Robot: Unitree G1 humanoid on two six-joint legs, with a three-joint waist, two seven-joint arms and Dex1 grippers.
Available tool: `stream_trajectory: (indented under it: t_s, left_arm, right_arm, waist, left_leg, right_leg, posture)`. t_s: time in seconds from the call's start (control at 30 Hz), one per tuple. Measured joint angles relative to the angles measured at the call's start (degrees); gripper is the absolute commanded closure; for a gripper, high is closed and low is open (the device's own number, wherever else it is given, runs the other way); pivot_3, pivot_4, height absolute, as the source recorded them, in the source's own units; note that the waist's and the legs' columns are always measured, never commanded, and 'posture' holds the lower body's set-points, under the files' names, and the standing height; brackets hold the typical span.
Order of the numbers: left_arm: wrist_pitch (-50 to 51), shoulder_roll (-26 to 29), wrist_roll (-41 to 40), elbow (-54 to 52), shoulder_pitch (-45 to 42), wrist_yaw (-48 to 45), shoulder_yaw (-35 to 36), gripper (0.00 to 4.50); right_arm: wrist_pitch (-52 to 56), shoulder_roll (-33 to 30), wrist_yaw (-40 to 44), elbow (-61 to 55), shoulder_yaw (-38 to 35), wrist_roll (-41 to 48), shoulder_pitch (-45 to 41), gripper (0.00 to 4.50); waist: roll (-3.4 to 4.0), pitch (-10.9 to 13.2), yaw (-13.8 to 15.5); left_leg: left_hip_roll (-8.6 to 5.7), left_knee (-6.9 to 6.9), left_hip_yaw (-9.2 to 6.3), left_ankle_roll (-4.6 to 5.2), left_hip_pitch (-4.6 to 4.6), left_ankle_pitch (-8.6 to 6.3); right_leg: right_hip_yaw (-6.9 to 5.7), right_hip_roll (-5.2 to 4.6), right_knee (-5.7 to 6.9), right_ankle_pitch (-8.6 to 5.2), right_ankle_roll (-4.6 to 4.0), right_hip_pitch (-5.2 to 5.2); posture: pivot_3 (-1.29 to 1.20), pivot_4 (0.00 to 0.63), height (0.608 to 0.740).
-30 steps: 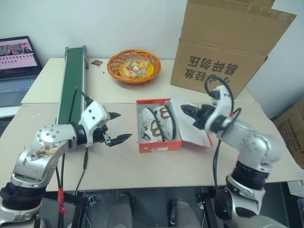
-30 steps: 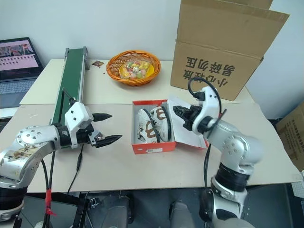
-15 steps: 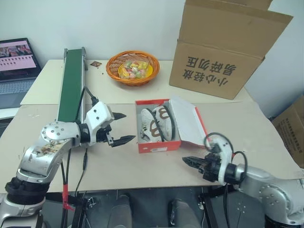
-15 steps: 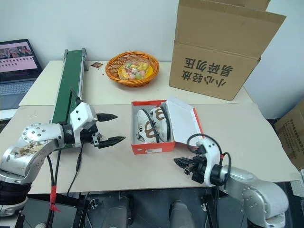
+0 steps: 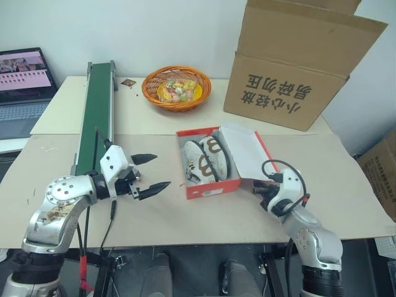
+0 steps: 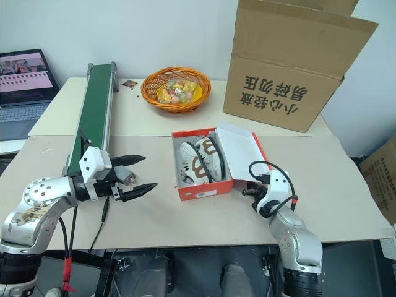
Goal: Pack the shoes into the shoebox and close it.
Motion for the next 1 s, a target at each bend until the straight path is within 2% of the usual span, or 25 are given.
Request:
stream_trajectory:
  t_s: [0.1,0.2,0.4,0.57,1.0]
  left_arm:
    - [0.0,-0.1,0.0,-0.4,-0.1,0.2,-0.2,0.0]
    - [0.0,-0.2,0.0,-0.7,-0.3,0.1,-1.0,0.0]
    - [0.5,-0.2,0.0,-0.9,-0.3,0.1,-1.5,0.0]
    - [0.8,-0.2,0.0,-1.9,-0.3,0.2,-1.7,0.0]
    - [1.8,-0.1,0.0,-1.9,-0.2,1.1,-1.6,0.0]
  right_arm:
    - [-0.8,2.8,0.9,-0.1,-1.9,4.2,0.0,4.47]
    - [-0.7,6.2,2.5,-1.6,-4.2,12.3,0.0,4.47]
    - [-1.4,7.4,2.8,-2.9,-8.0,23.1,-2.7,4.47]
    - [-3.4,6.9,2.9,-3.1,-9.7,28.9,-4.6,4.47]
    - [-3.5,0.6,5.0,-4.0,-7.7,33.9,-4.8,4.47]
  waist:
    - [0.0,0.0,-0.1]
    - [0.03,0.0,-0.1]
    - [0.04,0.0,-0.1]
    - [0.05,0.0,-0.1]
    - [0.06,0.0,0.0]
  left_leg:
    - [0.0,-0.05,0.01,0.0,-0.03,0.0]
    - [0.01,-0.05,0.01,0.01,-0.02,0.01]
    - [0.01,-0.05,0.01,0.0,-0.01,0.0]
    - [0.01,-0.06,0.02,0.01,-0.02,0.0]
    - [0.01,-0.04,0.02,0.01,-0.01,0.0]
  right_leg:
    - [0.0,0.0,0.01,0.0,0.0,0.09]
    - [0.01,0.01,0.1,0.01,-0.01,0.1]
    - [0.01,0.0,0.07,0.02,-0.01,0.08]
    - [0.01,0.01,0.06,0.02,-0.02,0.09]
    - [0.01,0.0,0.06,0.03,-0.02,0.1]
  posture:
    - [0.0,0.15,0.728]
    - [0.0,0.15,0.728]
    - [0.0,0.15,0.728]
    - [0.0,0.15,0.728]
    - [0.0,0.15,0.728]
